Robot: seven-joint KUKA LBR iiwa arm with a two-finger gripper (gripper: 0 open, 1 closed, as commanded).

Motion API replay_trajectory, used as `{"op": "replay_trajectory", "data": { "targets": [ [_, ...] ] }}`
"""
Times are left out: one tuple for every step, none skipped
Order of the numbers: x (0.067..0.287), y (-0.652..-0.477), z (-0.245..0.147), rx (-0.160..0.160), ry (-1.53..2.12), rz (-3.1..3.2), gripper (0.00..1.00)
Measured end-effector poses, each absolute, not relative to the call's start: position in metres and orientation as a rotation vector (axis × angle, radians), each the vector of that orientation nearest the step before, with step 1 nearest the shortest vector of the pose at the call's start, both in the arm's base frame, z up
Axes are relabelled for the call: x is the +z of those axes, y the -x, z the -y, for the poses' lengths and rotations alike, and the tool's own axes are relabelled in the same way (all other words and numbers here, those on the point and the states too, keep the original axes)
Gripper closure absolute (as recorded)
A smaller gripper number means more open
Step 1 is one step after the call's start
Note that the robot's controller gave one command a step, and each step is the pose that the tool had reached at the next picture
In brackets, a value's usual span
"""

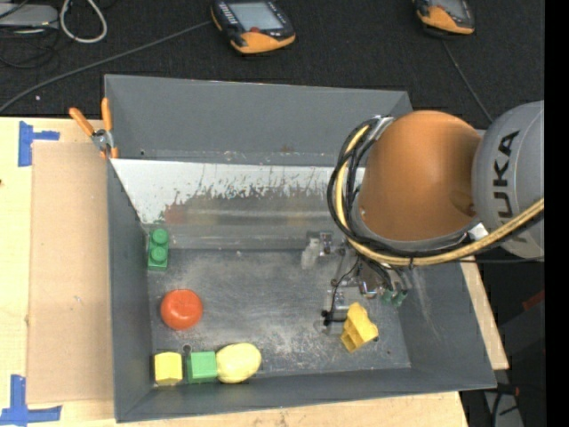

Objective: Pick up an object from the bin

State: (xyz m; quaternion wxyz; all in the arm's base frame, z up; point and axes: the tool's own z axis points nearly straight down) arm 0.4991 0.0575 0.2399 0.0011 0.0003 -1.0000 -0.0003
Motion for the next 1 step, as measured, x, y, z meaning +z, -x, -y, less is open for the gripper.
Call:
{"op": "replay_trajectory", "data": {
  "targets": [
    [0.1759, -0.4925, -0.0561, -0.002, 0.003, 3.143, 0.00]
  ]
}}
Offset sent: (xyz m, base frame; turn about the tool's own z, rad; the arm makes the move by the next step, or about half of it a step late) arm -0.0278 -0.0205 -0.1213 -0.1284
